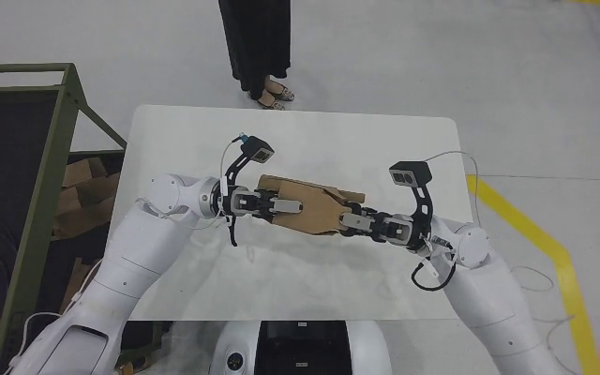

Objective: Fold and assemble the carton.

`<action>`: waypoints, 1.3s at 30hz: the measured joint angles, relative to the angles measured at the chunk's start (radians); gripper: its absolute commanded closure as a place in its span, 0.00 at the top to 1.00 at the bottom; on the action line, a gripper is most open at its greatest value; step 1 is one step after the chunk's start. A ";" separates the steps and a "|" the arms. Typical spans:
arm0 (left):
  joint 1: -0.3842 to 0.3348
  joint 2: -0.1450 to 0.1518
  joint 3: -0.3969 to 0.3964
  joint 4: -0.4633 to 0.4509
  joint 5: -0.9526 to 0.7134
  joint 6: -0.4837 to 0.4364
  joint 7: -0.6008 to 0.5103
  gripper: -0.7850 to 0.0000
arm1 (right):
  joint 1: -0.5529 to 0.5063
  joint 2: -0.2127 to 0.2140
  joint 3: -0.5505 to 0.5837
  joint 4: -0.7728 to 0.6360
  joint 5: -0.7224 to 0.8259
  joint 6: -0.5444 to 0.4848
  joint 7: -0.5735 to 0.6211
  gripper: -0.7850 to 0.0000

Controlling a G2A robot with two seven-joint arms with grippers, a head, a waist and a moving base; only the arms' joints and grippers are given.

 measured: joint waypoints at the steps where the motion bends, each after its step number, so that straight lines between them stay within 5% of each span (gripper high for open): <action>1: 0.000 0.001 0.002 0.000 -0.001 -0.002 0.002 0.07 | 0.000 0.000 0.000 0.001 0.000 0.000 -0.001 0.18; 4: -0.002 0.005 0.006 -0.002 -0.002 -0.007 0.007 0.04 | 0.000 0.001 0.004 0.000 -0.001 0.000 -0.004 0.31; 12: -0.004 0.014 0.018 -0.003 -0.004 -0.021 0.021 0.00 | -0.015 0.004 0.023 -0.028 0.002 -0.005 -0.006 0.43; 23: -0.013 0.025 0.046 0.003 -0.002 -0.035 0.036 0.00 | -0.045 0.009 0.045 -0.118 -0.016 -0.019 -0.016 0.44; 39: -0.033 0.034 0.097 0.007 -0.011 -0.046 0.046 0.00 | -0.029 0.004 0.022 -0.214 -0.268 0.002 -0.173 0.44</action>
